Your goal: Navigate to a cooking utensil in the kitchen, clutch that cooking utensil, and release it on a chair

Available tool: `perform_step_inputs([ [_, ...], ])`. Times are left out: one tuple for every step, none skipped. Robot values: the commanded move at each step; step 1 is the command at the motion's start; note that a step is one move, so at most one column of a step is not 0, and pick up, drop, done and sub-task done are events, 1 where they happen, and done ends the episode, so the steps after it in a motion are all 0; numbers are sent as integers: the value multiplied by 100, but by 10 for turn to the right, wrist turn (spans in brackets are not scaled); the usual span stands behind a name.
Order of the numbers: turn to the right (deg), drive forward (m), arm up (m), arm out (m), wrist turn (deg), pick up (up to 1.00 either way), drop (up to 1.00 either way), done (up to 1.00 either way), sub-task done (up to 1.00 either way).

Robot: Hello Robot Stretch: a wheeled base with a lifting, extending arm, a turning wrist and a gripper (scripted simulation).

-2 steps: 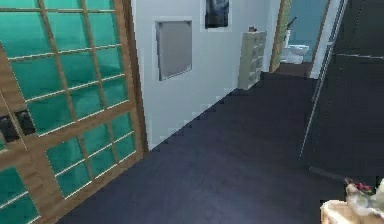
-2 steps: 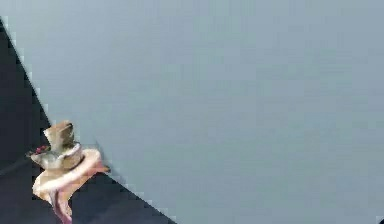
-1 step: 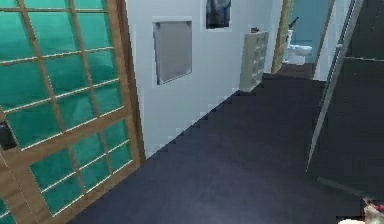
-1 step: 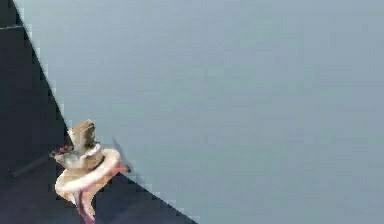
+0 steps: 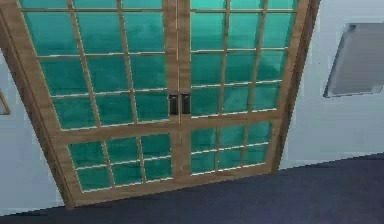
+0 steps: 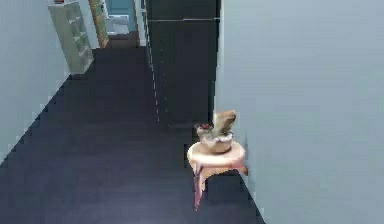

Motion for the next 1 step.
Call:
perform_step_inputs([
  [-390, 0, 0, 0, 0, 0, 0, 0, 0],
])
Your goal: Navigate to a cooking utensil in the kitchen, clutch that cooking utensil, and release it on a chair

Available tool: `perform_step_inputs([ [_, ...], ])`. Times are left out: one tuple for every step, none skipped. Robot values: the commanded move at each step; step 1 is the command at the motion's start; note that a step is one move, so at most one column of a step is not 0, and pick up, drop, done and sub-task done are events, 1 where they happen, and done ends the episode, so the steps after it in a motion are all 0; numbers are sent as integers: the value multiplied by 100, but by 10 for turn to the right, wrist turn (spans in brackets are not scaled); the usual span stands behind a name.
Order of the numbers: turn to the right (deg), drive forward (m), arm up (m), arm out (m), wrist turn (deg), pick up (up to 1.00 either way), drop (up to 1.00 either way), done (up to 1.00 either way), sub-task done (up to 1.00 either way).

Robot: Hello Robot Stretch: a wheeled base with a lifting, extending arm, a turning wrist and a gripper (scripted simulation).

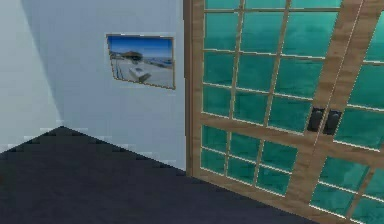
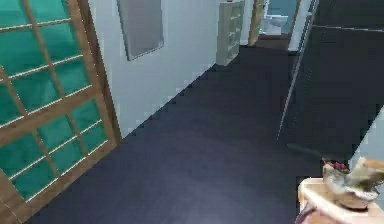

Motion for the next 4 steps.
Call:
perform_step_inputs([
  [0, 45, 0, 0, 0, 0, 0, 0, 0],
  [-450, 0, 0, 0, 0, 0, 0, 0, 0],
  [-120, 0, 0, 0, 0, 0, 0, 0, 0],
  [0, 100, 0, 0, 0, 0, 0, 0, 0],
])
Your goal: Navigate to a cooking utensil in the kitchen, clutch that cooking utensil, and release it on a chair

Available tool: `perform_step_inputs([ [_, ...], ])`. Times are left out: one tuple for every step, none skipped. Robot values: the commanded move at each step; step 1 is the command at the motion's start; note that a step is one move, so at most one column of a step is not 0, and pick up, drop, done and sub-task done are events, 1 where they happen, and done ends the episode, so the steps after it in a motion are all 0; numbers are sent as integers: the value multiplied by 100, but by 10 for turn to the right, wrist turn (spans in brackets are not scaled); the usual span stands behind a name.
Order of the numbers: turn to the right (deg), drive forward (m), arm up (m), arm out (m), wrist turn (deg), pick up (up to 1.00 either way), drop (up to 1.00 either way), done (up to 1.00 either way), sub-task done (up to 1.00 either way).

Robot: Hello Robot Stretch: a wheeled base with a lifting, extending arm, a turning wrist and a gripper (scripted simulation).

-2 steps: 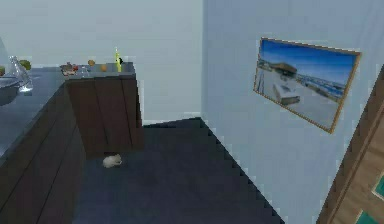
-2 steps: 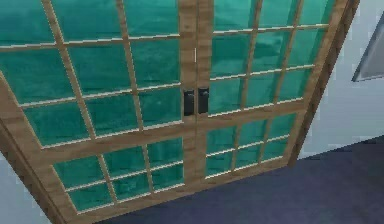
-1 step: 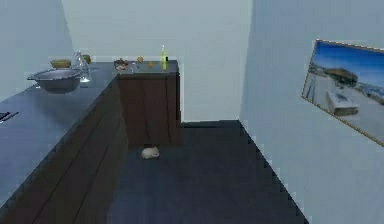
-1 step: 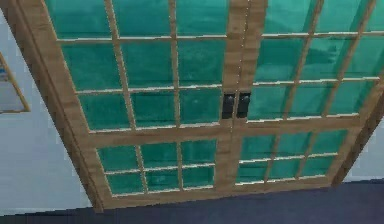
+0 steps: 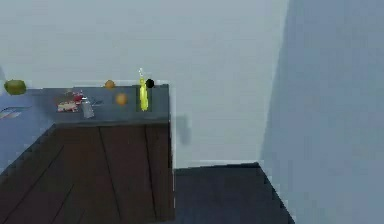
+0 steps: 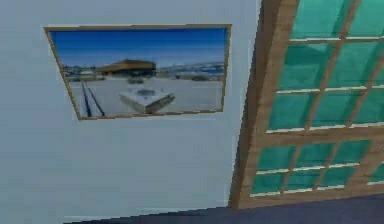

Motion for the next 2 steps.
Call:
perform_step_inputs([
  [0, 40, 0, 0, 0, 0, 0, 0, 0],
  [-450, 0, 0, 0, 0, 0, 0, 0, 0],
])
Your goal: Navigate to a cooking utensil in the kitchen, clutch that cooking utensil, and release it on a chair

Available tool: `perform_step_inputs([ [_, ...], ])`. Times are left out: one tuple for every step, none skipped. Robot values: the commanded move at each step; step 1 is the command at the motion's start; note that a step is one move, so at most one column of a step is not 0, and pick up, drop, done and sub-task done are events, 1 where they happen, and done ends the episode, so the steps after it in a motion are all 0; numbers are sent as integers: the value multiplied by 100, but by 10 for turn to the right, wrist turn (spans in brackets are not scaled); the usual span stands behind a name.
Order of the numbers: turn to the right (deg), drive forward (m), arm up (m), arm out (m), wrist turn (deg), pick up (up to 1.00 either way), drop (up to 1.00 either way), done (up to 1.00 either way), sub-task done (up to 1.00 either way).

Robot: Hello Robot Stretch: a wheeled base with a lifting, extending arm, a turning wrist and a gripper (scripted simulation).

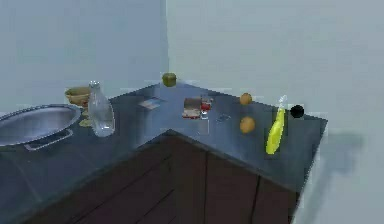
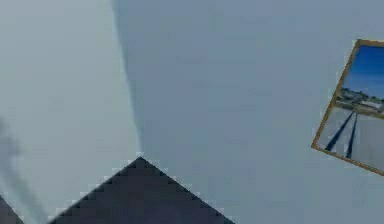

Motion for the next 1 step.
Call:
perform_step_inputs([
  [-330, 0, 0, 0, 0, 0, 0, 0, 0],
])
